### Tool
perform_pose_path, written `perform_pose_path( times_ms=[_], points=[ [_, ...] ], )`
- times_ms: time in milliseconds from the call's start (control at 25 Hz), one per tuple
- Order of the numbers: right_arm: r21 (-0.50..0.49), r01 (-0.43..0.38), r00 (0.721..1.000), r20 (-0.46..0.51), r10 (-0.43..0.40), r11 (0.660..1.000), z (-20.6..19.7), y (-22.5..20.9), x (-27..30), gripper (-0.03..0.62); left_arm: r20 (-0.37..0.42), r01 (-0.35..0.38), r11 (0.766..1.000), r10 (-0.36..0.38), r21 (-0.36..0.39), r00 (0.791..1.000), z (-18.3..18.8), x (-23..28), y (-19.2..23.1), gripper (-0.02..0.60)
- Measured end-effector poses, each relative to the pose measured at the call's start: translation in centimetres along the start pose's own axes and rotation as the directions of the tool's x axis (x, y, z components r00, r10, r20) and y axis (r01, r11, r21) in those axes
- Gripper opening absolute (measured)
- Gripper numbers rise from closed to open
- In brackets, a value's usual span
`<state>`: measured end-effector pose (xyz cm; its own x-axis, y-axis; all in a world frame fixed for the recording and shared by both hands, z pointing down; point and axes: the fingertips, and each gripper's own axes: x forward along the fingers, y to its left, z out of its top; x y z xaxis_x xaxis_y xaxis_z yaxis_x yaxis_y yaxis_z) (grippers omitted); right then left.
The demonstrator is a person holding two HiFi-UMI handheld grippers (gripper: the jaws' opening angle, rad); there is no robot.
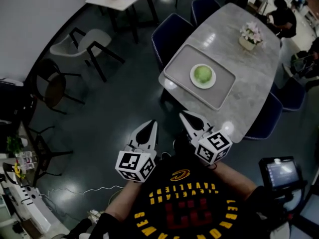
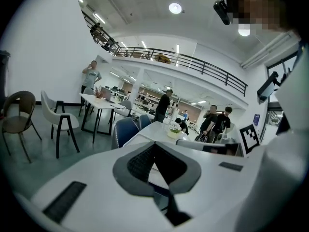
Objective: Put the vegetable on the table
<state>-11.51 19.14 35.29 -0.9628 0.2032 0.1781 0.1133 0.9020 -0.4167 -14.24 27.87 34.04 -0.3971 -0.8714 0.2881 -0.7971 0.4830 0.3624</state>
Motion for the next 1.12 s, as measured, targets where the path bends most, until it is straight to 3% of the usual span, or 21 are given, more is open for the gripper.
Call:
perform_pose_path(
  times_ms=[280, 680, 880, 1120],
  points=[
    [0.030, 0.021, 1.000, -0.006, -0.021, 0.999, 3.0, -7.1, 3.4, 0.005, -0.035, 0.031, 0.999, -0.030, 0.012, 0.999, 2.4, 8.8, 0.2, 0.002],
    [0.132, 0.176, 0.982, 0.046, -0.183, 0.976, 6.0, -16.4, 0.4, 0.005, -0.131, 0.175, 0.984, -0.169, 0.034, 0.977, 2.9, 17.9, -4.3, 0.002],
    [0.186, 0.276, 0.952, 0.085, -0.296, 0.943, 7.1, -20.2, -2.4, 0.005, -0.170, 0.267, 0.961, -0.253, 0.069, 0.953, 3.6, 21.8, -7.4, 0.002],
    [0.295, 0.393, 0.900, 0.071, -0.430, 0.871, 5.9, -24.1, -4.9, 0.005, -0.255, 0.348, 0.936, -0.324, 0.054, 0.911, 2.6, 25.7, -8.8, 0.001]
  ],
)
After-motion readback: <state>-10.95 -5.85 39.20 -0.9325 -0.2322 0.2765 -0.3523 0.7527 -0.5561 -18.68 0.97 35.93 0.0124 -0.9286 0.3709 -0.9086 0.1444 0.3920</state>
